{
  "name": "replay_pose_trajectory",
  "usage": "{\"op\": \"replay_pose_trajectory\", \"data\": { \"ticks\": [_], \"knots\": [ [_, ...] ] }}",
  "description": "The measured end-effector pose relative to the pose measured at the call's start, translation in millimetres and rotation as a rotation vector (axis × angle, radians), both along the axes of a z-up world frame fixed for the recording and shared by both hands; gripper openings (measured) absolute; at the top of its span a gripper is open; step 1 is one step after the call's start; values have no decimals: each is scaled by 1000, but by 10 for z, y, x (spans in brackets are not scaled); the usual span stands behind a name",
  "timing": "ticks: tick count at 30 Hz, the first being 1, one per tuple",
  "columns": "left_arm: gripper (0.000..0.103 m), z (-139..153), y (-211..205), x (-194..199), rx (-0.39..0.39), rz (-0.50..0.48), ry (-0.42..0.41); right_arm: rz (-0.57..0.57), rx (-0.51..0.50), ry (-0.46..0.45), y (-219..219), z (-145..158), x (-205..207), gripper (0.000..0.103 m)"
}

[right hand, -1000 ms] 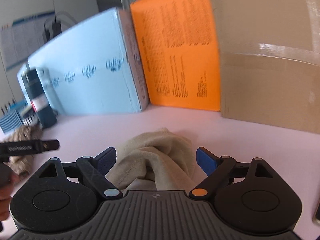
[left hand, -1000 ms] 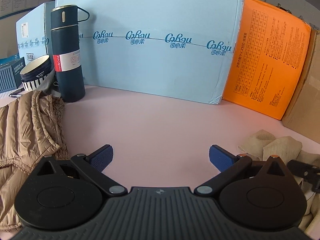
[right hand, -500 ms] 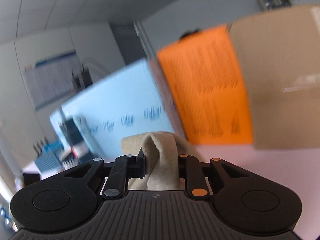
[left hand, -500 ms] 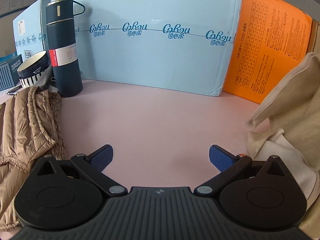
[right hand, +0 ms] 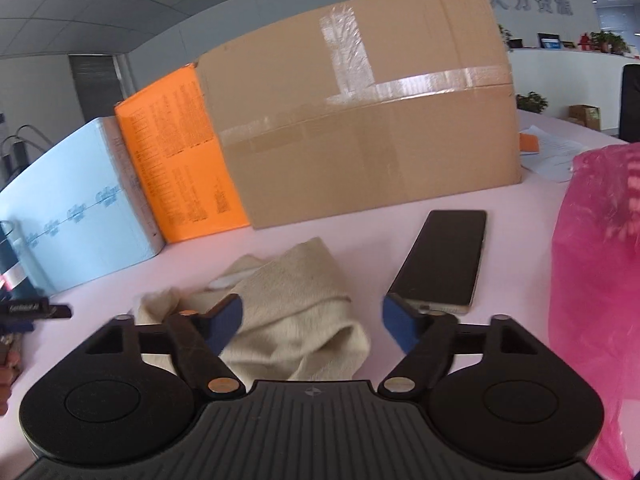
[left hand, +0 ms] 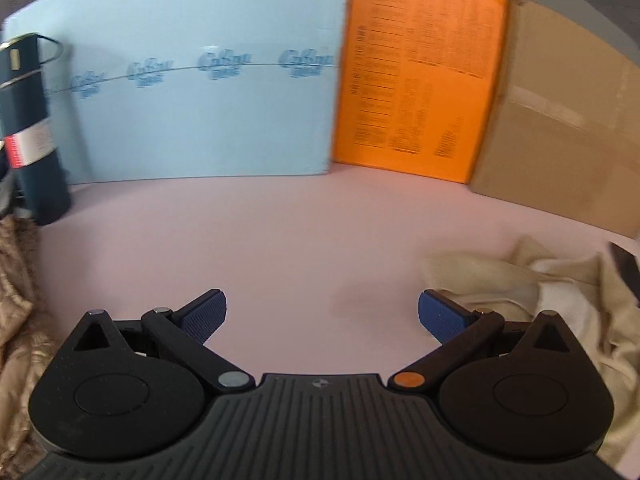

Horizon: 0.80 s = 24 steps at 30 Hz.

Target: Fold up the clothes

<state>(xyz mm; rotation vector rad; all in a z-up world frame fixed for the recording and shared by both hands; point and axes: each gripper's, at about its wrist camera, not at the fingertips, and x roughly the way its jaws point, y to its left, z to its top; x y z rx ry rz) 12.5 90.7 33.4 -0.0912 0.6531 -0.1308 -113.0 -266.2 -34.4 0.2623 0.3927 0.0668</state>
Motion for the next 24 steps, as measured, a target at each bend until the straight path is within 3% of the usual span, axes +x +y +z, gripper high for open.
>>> {"op": "replay_pose_trajectory", "data": {
  "ticks": [2,5,9,12,19,22,24],
  "knots": [
    [103,-25,-81,-28,-46,-112,5,20,34,-35,-48,-63,-12,87],
    [103,-61,-206,-82,-44,-210,-6,19,129,-82,-169,-188,32,95],
    [103,-96,-310,-129,-63,-278,-4,-26,292,-5,-342,-346,157,96],
    [103,-137,-420,-138,-65,-309,9,-50,385,-12,-454,-399,154,99],
    [103,-117,-514,-236,-76,-405,-1,18,323,27,-321,-374,293,103],
    [103,-85,-554,-300,-129,-543,29,49,304,46,-264,-375,397,103],
    [103,-67,-659,-402,-97,-639,22,49,288,38,-231,-355,431,103]
  ]
}}
